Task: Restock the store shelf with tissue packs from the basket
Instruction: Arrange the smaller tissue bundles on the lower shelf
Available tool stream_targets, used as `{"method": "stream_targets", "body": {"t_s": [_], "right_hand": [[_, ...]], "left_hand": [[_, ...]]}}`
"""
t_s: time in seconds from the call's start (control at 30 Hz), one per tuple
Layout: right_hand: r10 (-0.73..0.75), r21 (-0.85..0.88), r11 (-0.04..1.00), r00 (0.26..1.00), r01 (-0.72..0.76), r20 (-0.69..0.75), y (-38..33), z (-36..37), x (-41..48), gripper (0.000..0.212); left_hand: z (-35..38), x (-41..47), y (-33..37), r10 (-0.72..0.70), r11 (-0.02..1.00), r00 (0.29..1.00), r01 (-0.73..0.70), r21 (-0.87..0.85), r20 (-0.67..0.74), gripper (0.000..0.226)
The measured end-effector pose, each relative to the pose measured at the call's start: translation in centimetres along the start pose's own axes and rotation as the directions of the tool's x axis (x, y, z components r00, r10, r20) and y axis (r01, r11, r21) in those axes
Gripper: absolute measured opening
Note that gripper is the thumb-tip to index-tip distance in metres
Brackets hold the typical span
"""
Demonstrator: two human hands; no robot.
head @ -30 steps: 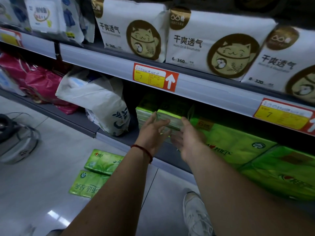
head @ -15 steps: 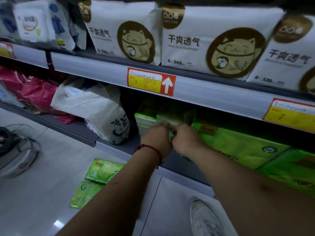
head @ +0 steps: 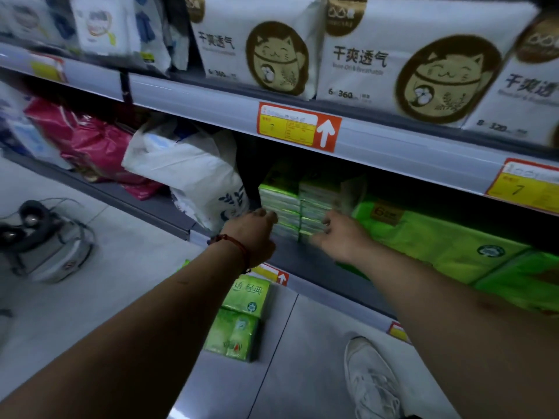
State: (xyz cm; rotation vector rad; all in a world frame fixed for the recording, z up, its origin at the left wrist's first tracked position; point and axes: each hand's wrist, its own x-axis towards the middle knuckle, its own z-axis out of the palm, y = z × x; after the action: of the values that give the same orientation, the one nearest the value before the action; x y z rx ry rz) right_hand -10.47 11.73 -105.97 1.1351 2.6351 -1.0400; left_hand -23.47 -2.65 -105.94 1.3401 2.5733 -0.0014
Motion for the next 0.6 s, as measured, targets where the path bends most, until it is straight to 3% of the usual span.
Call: {"method": "stream_targets", "body": {"t_s": [0.13,0.27,0.47,0.6], "right_hand": [[-0.02,-0.138,0.99,0.991,0.038,0.134,-1.3,1.1,-1.3,0.043],[-0.038,-0.21,0.973,0.969,0.091,0.246,-2.7,3.0,-1.9,0.036],[-0.016,-0.378,0.898,0.876,0.224,0.482,-5.5,7.6,-1.8,0.04],[0.015,-0.399,0.884,0.838,0.244,0.546,-6.9,10.8,-0.7,0.048]], "left_hand": [[1.9,-3.9,-6.6,-0.219,0.975,0.968,0.221,-0.002,0.119,0.058],[4.3,-7.3,-12.3,-0.435,0.889,0.849,0.457,-0.005,0.3,0.057],[5.6,-7.2,-15.5,-0.482,0.819,0.797,0.558,-0.135,0.364,0.056],[7.4,-6.3,-17.0,-0.509,0.736,0.773,0.619,-0.274,0.379,0.058]]}}
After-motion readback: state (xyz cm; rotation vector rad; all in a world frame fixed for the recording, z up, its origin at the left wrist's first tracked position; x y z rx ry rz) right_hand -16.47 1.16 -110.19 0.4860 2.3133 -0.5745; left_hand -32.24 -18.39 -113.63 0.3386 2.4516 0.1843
